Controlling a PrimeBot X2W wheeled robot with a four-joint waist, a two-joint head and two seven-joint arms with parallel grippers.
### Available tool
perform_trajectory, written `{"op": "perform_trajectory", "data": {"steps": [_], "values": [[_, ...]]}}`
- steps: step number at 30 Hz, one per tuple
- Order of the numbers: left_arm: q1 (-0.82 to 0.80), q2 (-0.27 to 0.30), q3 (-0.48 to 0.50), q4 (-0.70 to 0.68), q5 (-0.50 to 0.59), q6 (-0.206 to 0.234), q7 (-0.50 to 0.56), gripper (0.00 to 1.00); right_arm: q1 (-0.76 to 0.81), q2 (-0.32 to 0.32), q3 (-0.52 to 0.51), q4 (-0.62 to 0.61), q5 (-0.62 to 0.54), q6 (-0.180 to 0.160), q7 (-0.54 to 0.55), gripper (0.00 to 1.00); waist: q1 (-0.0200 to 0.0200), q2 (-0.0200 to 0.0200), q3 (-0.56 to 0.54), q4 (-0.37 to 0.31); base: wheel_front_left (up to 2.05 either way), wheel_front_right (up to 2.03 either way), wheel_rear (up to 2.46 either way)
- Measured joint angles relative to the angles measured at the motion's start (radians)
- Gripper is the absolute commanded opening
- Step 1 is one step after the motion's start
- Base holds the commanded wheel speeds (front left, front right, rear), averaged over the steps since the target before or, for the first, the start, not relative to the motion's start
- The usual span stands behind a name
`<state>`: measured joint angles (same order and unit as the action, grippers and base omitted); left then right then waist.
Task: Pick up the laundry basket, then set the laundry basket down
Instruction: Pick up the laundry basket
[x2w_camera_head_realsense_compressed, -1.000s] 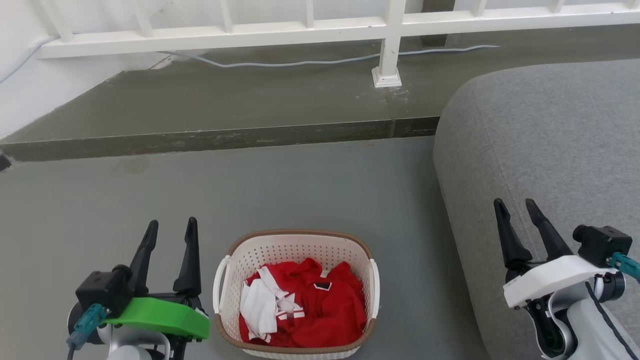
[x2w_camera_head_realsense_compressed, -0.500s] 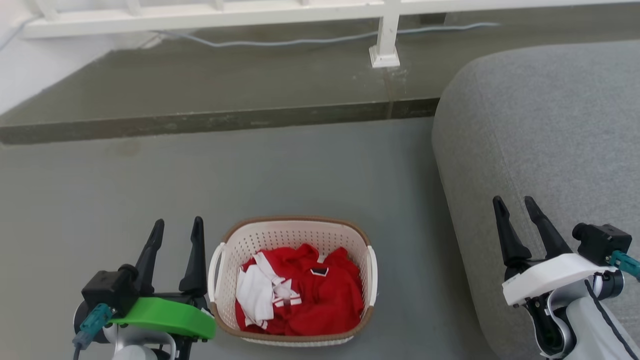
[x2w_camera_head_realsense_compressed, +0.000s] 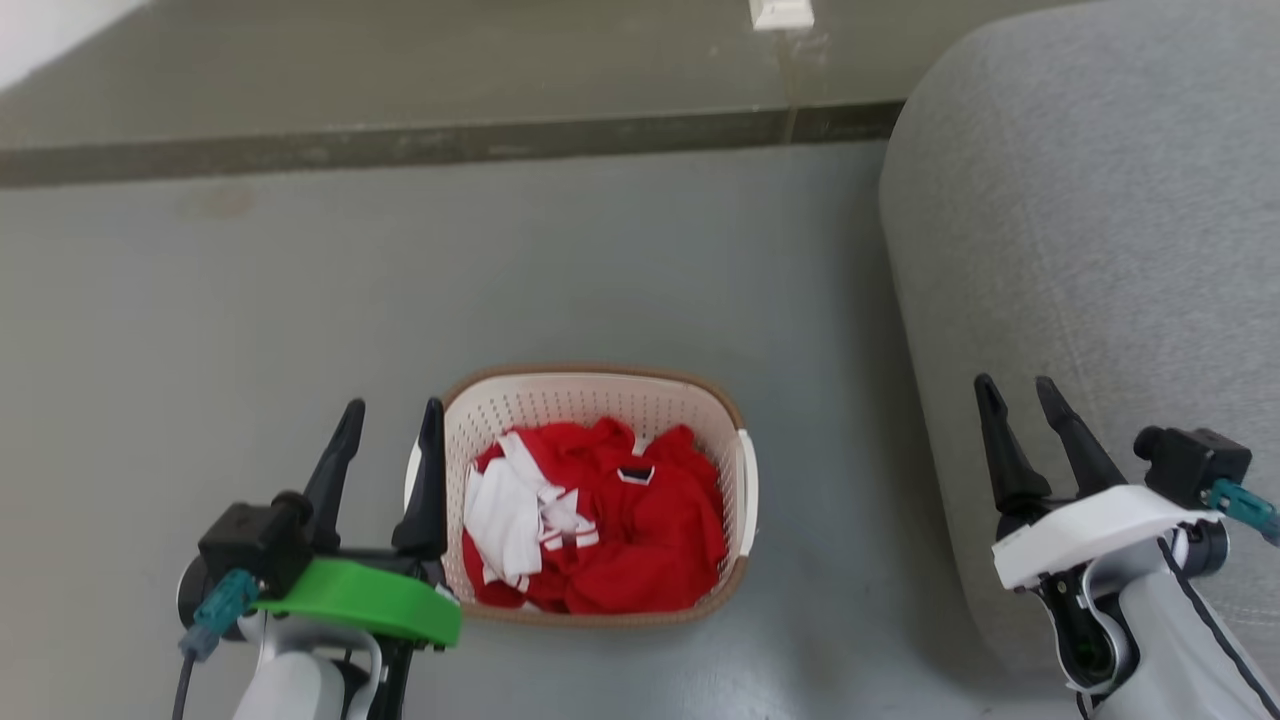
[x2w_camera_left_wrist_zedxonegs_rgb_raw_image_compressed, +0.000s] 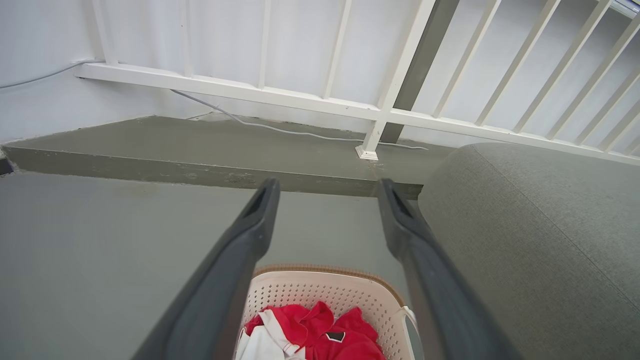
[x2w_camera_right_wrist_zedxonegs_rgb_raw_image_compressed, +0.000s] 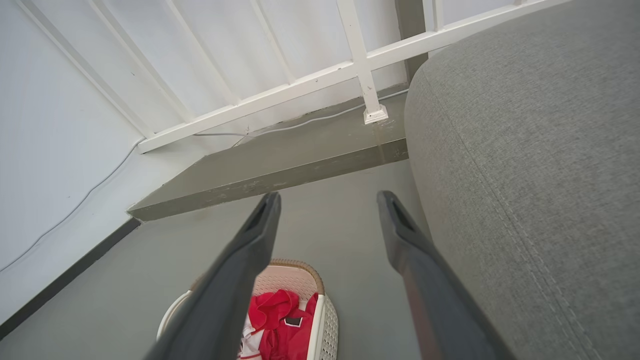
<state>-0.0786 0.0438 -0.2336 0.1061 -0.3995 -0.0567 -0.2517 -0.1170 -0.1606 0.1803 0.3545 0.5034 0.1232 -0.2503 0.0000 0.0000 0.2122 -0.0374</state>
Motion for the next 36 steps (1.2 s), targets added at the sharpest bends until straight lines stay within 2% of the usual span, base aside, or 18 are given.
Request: {"op": "perform_trajectory", "data": {"steps": [10, 18, 27, 36], "values": [[-0.085, 0.0, -0.031, 0.057, -0.002, 0.022, 0.0, 1.0, -0.081, 0.001, 0.088, 0.047, 0.059, 0.0, 0.0, 1.0, 0.0, 0.0, 0.112, 0.029, 0.0, 0.0, 0.0], [-0.171, -0.002, -0.052, 0.141, -0.021, 0.039, 0.0, 1.0, -0.161, -0.035, 0.146, 0.092, 0.061, 0.0, 0.002, 1.0, 0.0, 0.0, 0.201, 0.053, 0.0, 0.0, 0.0], [-0.295, -0.006, -0.077, 0.267, -0.044, 0.056, 0.0, 1.0, -0.253, -0.076, 0.187, 0.178, 0.091, 0.0, 0.024, 1.0, 0.0001, 0.0, 0.32, 0.087, 0.0, 0.0, 0.0], [-0.44, -0.012, -0.106, 0.423, -0.071, 0.059, 0.0, 1.0, -0.35, -0.075, 0.261, 0.231, 0.131, 0.0, 0.062, 1.0, 0.0001, 0.0, 0.443, 0.119, 0.0, 0.0, 0.0]]}}
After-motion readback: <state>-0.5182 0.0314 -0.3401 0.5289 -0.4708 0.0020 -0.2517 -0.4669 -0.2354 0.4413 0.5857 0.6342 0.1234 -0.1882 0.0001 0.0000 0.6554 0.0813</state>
